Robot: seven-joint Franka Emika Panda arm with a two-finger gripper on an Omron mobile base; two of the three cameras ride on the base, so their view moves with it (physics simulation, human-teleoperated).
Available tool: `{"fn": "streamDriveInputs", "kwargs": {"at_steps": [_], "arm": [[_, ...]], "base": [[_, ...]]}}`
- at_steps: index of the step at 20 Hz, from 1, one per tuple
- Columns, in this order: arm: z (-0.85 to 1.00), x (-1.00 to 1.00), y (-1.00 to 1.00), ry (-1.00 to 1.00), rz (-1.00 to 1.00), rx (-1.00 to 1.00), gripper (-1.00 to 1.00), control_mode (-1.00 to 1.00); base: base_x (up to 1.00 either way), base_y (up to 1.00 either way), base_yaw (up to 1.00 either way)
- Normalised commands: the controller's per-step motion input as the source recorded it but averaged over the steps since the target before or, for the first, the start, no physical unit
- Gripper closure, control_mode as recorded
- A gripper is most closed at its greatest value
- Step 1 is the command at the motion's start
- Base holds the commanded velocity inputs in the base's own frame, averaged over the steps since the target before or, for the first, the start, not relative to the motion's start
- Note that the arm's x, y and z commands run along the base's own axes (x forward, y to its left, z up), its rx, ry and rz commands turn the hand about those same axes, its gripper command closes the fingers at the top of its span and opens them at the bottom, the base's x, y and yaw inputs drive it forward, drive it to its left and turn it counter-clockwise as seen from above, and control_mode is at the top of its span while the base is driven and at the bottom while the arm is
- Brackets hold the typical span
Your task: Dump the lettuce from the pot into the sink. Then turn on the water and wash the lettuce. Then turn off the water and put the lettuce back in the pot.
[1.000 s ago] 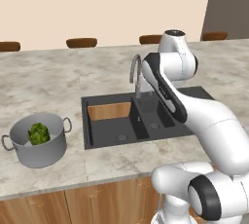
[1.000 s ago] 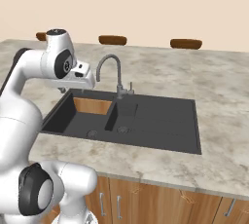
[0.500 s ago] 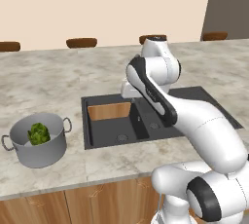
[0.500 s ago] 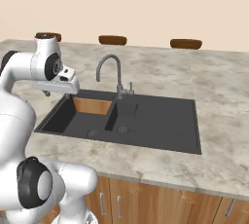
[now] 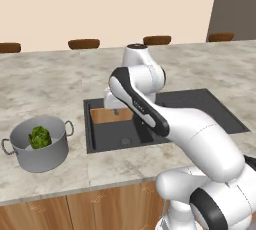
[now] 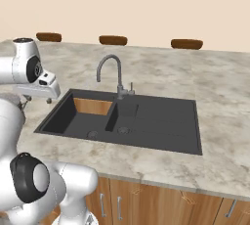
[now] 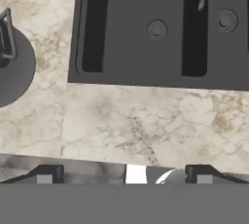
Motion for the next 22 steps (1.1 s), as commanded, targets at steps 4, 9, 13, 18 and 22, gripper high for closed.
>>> {"fn": "streamDriveInputs", "kwargs": {"at_steps": [4, 9, 13, 18, 22], "arm": [[-0.19, -0.19, 0.45, 0.07, 0.0, 0.0, -1.0, -1.0], [-0.11, -0.02, 0.52, 0.0, -0.01, 0.0, -1.0, -1.0], [-0.05, 0.0, 0.53, 0.01, -0.01, 0.0, -1.0, -1.0], [-0.02, 0.0, 0.56, 0.0, -0.03, 0.0, -1.0, -1.0], [-0.01, 0.0, 0.52, 0.0, -0.03, 0.0, -1.0, -1.0]], "base": [[0.0, 0.0, 0.0], [0.0, 0.0, 0.0], [0.0, 0.0, 0.0], [0.0, 0.0, 0.0], [0.0, 0.0, 0.0]]}}
